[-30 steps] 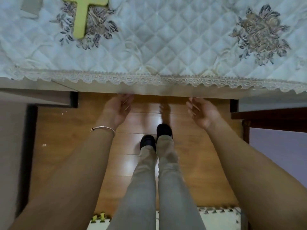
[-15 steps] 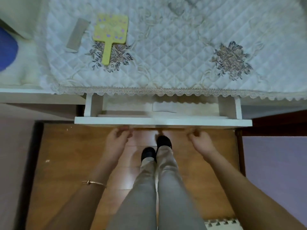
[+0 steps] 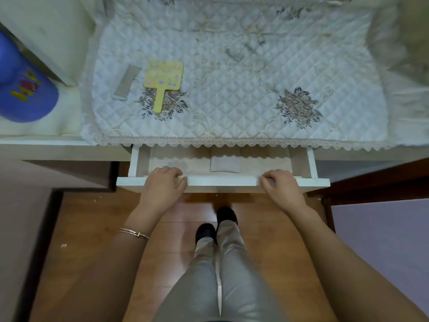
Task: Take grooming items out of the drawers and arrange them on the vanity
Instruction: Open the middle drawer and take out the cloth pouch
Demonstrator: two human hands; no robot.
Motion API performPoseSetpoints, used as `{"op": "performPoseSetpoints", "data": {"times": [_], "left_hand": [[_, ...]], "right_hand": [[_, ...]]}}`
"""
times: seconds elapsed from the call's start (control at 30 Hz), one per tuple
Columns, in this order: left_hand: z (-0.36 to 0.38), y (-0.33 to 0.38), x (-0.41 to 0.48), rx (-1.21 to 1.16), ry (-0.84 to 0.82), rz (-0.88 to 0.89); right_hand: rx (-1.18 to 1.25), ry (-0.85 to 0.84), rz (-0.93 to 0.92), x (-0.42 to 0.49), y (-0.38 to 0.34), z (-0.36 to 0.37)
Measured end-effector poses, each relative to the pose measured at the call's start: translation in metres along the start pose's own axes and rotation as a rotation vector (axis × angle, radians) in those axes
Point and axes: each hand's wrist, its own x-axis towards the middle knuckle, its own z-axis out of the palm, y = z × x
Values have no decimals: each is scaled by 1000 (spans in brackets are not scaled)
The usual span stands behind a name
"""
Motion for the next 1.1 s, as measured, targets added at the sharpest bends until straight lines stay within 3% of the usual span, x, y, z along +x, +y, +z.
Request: {"op": "performPoseSetpoints", "data": {"times": [0.63,1.1], "left_hand": [[39,-15,-92,-93,-64,-187],[57,-24,-125,23,-144,-229]], "right_hand": [[21,-186,98,-92,26,30],[-29,-319,181,-112,37,41]]}}
